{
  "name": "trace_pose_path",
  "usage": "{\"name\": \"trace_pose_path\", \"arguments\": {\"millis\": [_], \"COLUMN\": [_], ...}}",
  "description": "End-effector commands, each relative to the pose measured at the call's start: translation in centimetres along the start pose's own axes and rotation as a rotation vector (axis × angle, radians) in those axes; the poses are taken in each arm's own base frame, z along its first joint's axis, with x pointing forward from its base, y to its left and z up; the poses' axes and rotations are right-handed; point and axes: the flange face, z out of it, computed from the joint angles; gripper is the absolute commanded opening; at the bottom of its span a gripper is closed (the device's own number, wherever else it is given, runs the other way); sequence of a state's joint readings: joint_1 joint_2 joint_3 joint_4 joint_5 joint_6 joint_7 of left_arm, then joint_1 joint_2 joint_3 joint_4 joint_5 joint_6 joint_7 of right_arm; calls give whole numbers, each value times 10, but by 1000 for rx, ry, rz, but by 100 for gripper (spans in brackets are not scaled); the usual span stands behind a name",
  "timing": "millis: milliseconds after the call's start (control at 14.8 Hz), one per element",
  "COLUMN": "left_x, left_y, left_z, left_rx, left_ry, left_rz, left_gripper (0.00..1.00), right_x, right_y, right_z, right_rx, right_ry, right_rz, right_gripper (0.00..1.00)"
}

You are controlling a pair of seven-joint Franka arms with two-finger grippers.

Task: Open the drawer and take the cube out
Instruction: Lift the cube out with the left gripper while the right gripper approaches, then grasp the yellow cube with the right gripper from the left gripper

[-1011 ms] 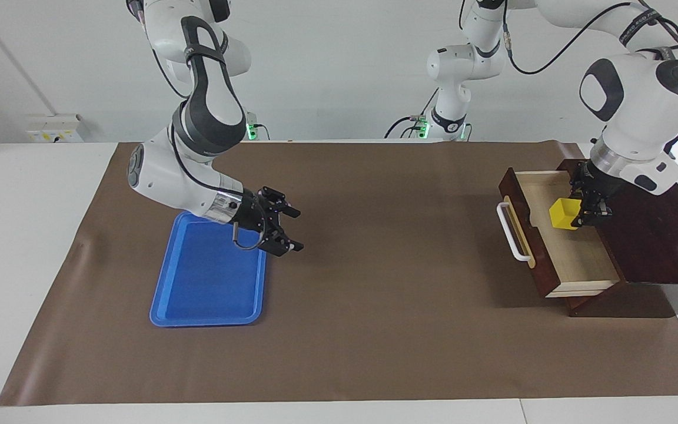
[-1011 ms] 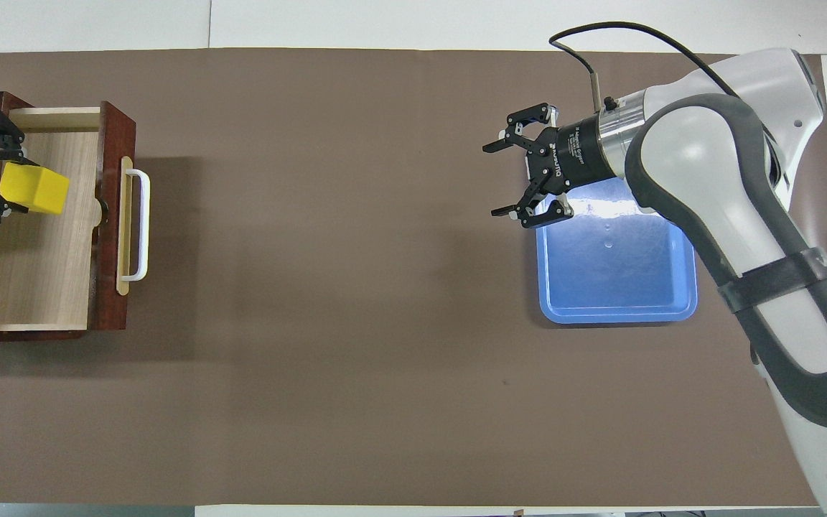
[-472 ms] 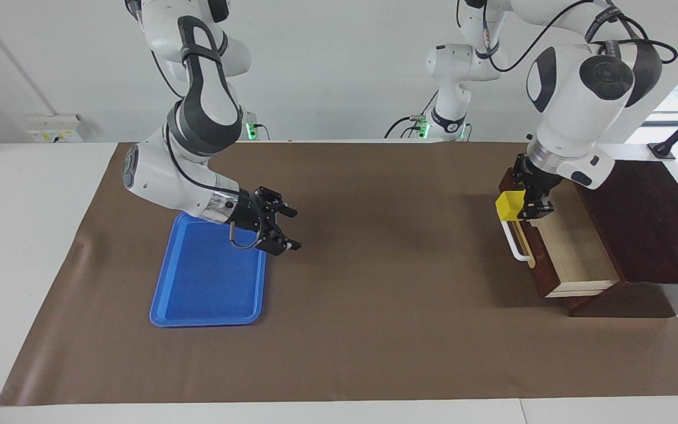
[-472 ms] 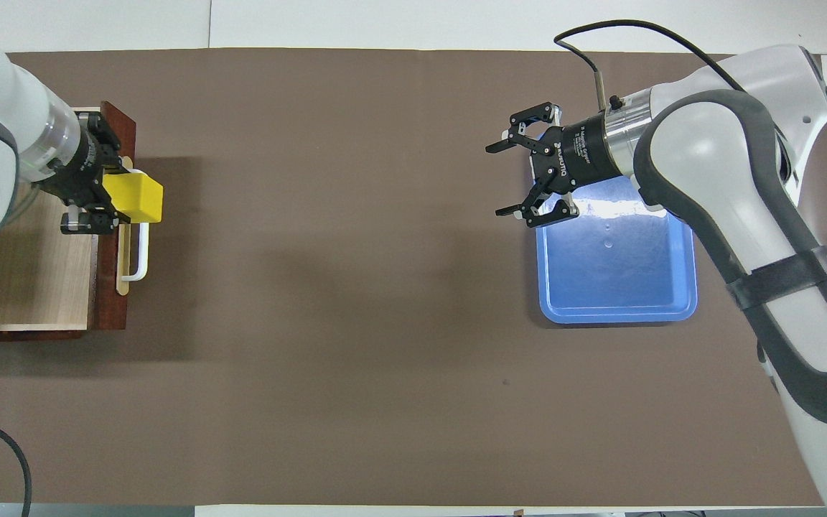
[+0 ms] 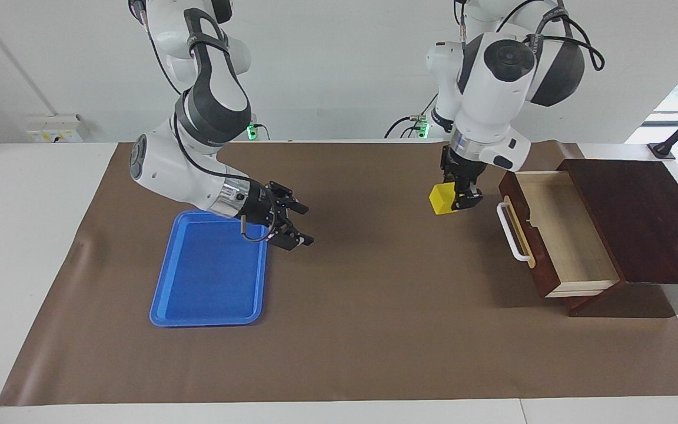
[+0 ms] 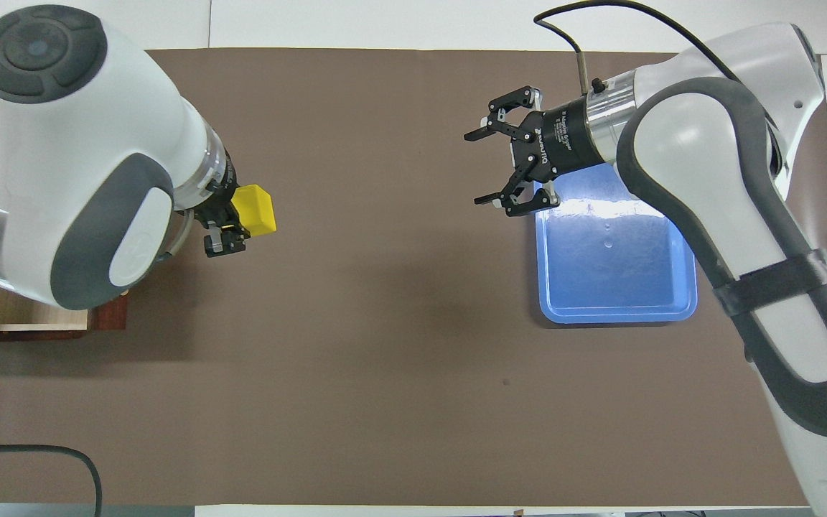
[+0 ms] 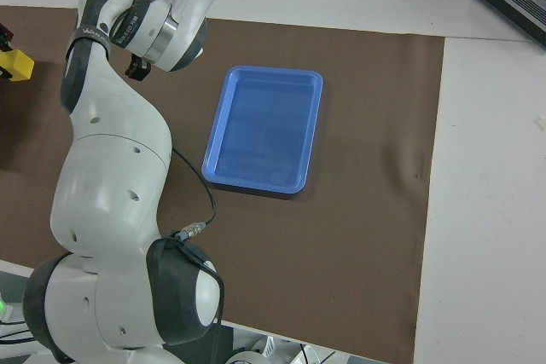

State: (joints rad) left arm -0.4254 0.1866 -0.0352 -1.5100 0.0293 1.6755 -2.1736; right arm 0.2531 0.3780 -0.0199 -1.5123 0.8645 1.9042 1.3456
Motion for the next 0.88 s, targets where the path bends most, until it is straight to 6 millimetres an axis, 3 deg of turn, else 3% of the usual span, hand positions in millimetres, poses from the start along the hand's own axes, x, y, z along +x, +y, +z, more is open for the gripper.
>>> {"name": "trace_pose_path", "arguments": {"millis": [0,337,607,809], "left_x": [-22,-44,-55,-63], "left_y": [-6,-9,-12,-14], "left_z": [-8,-12,-7,3], "left_rx": [-37,-101,-112,-102], "left_ry": [-45,-108,-112,-100], "left_rz": [-65,-104,-88,-69], "left_gripper": [0,0,0,0], "right_x": [-9,-44,-47,-64], "right_y": [-16,-5,-2,6], "right_z": [17,60,66,84], "right_rx": [4,-37,-55,-75], "right_ry": [-1,59,109,120], "right_rz": [19,-10,-41,-71], "right_gripper": [88,87,87,85]}}
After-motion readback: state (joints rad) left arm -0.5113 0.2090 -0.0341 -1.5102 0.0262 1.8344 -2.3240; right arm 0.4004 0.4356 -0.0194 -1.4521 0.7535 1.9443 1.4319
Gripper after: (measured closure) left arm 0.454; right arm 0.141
